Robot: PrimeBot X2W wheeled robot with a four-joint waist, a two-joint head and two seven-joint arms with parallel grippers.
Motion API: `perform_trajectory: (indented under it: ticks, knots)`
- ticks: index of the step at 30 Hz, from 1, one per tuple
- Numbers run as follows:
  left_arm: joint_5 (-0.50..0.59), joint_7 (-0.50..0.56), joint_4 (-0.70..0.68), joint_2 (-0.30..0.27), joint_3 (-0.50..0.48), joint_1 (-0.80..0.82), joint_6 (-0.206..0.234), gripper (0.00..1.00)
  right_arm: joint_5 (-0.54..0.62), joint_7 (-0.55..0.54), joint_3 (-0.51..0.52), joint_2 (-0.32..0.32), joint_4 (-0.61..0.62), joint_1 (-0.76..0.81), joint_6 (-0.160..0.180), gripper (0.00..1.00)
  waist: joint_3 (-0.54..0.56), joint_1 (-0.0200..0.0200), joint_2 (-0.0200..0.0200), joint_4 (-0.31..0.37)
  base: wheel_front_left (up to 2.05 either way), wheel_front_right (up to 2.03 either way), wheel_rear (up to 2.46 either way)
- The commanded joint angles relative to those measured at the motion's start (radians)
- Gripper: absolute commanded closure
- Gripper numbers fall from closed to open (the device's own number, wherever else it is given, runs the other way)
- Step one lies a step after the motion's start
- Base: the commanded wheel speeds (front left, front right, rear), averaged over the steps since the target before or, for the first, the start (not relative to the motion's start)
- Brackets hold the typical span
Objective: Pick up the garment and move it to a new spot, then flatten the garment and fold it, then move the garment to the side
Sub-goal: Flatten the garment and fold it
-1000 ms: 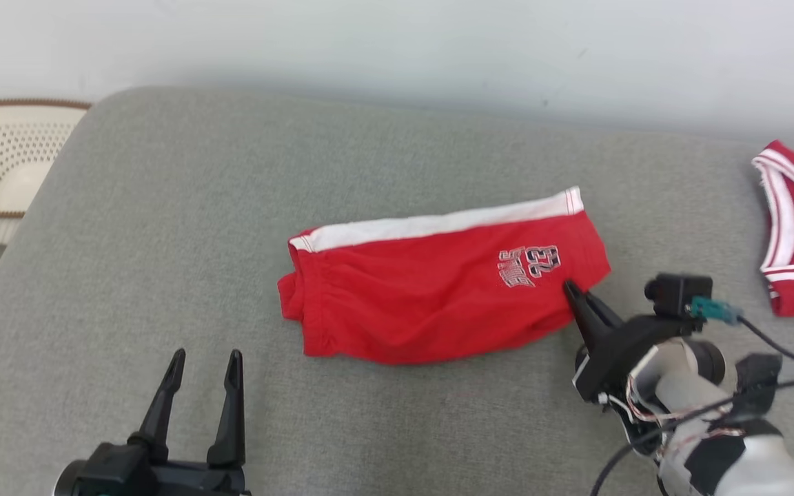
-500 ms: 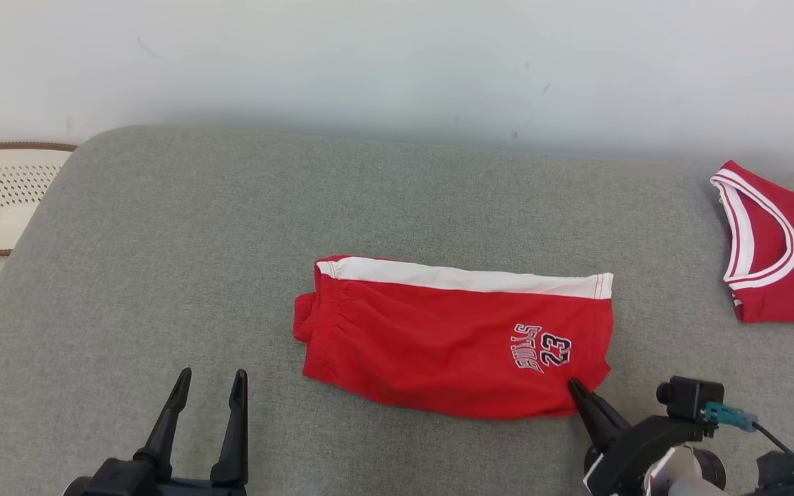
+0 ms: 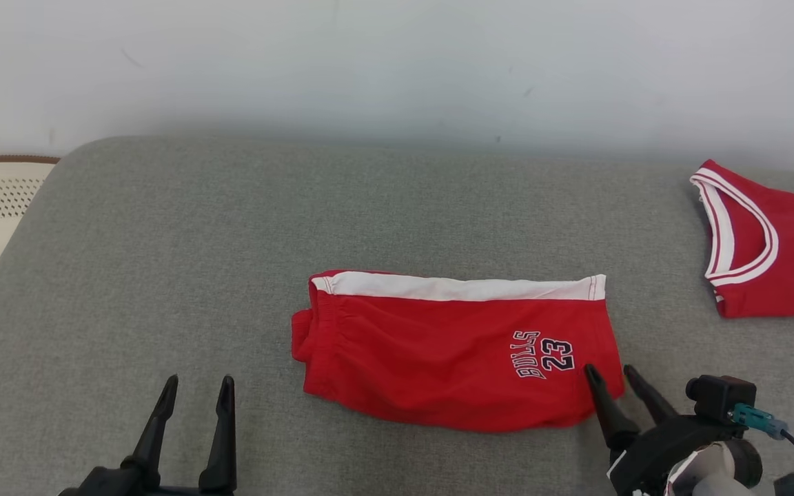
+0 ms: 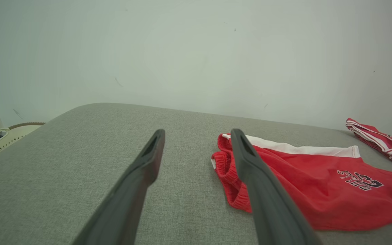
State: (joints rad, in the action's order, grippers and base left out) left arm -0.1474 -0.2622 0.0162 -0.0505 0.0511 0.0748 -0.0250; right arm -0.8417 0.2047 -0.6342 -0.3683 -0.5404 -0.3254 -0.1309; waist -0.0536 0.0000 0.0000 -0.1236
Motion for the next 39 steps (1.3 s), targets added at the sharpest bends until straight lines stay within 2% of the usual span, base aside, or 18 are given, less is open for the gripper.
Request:
perform_trajectory:
  ticks: [1, 8, 15, 24, 32, 39]
  knots:
    - [0.005, -0.003, -0.004, -0.001, -0.006, -0.023, -0.001, 0.00, 0.052, 0.014, 0.032, 0.010, 0.016, 0.016, 0.001, 0.00, 0.006, 0.0000, 0.0000, 0.011, 0.00, 0.00, 0.00]
    - [0.013, -0.003, -0.016, -0.001, -0.032, -0.040, 0.007, 0.00, 0.324, 0.045, 0.225, 0.063, 0.134, 0.080, 0.001, 0.00, 0.015, 0.0000, 0.0000, 0.050, 0.00, 0.00, 0.00]
    - [0.042, -0.003, -0.020, -0.001, -0.062, -0.050, 0.006, 0.00, 0.539, 0.053, 0.384, 0.163, 0.308, 0.198, 0.001, 0.00, 0.026, 0.0000, 0.0000, 0.094, 0.00, 0.00, 0.00]
    - [0.055, -0.003, 0.023, -0.006, -0.101, -0.063, -0.001, 0.00, 0.614, 0.058, 0.487, 0.233, 0.388, 0.299, 0.001, 0.00, 0.048, 0.0000, 0.0000, 0.130, 0.00, 0.00, 0.00]
    - [0.055, -0.003, 0.048, -0.009, -0.124, -0.051, -0.008, 0.00, 0.636, 0.060, 0.499, 0.244, 0.412, 0.317, 0.001, 0.00, 0.058, 0.0000, 0.0000, 0.138, 0.00, 0.00, 0.00]
    - [0.061, -0.003, 0.051, -0.006, -0.117, -0.067, 0.008, 0.00, 0.657, 0.059, 0.478, 0.239, 0.412, 0.315, 0.001, 0.00, 0.065, 0.0000, 0.0000, 0.132, 0.00, 0.00, 0.00]
